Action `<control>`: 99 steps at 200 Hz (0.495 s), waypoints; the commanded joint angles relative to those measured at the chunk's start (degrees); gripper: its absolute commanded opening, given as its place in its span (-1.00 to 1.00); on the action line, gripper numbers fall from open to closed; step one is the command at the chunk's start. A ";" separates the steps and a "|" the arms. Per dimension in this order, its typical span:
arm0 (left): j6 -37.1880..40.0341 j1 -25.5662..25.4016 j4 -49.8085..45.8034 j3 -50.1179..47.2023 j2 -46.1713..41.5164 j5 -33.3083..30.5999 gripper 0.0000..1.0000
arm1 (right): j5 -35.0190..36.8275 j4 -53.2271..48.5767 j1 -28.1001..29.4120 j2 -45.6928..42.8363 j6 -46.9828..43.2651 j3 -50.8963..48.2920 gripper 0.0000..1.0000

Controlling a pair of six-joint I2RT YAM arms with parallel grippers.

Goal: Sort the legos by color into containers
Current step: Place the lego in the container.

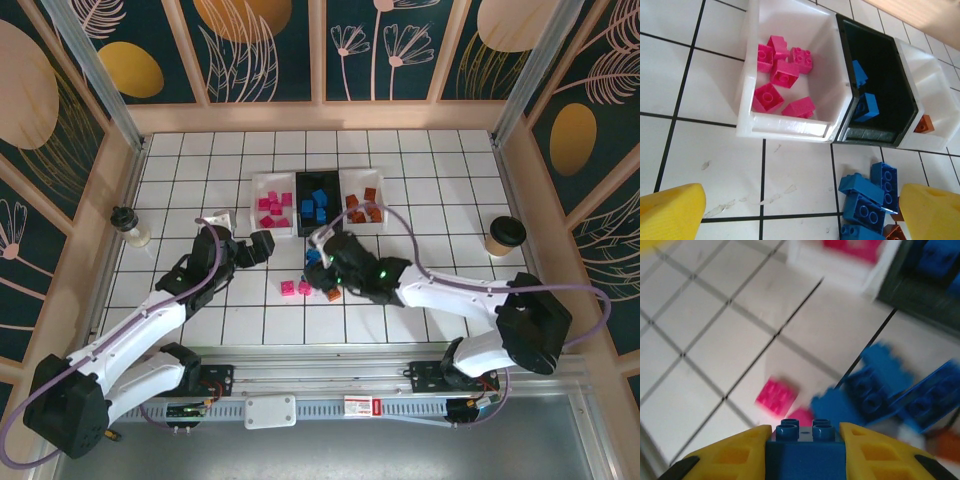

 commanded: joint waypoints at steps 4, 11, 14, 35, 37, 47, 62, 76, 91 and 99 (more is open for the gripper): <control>0.29 0.01 0.35 -1.81 -0.72 1.55 0.98 | -0.90 4.82 -7.96 2.73 -2.37 6.28 -0.71; 0.07 -0.02 0.94 -2.27 -0.65 2.19 0.97 | -0.39 5.41 -9.54 5.14 -2.73 8.65 -0.71; 0.07 0.01 1.12 -2.48 -0.52 2.50 0.96 | -0.07 5.49 -10.19 6.32 -2.93 9.79 -0.71; -0.38 -0.02 2.14 -3.36 0.52 4.45 0.91 | 3.34 4.64 -13.00 15.33 -3.64 18.43 -0.70; -0.37 -0.06 2.15 -3.43 0.66 4.62 0.90 | 3.64 4.37 -13.16 16.14 -3.73 19.36 -0.70; -0.37 -0.09 2.21 -3.65 1.32 5.24 0.88 | 4.82 3.41 -14.26 20.29 -3.99 23.35 -0.70; -0.58 -0.68 2.49 -4.13 1.90 5.93 0.87 | 6.57 2.55 -15.52 25.40 -3.50 28.06 -0.68; -0.91 -1.45 2.60 -4.57 2.30 6.13 0.86 | 6.73 2.49 -16.65 28.92 -2.77 30.88 -0.64; -1.04 -2.28 2.50 -4.91 2.68 6.22 0.85 | 5.87 2.82 -17.33 31.41 -1.99 32.97 -0.56; -1.18 -2.60 2.50 -5.07 2.88 6.27 0.85 | 5.26 2.92 -17.52 32.40 -1.92 33.92 -0.49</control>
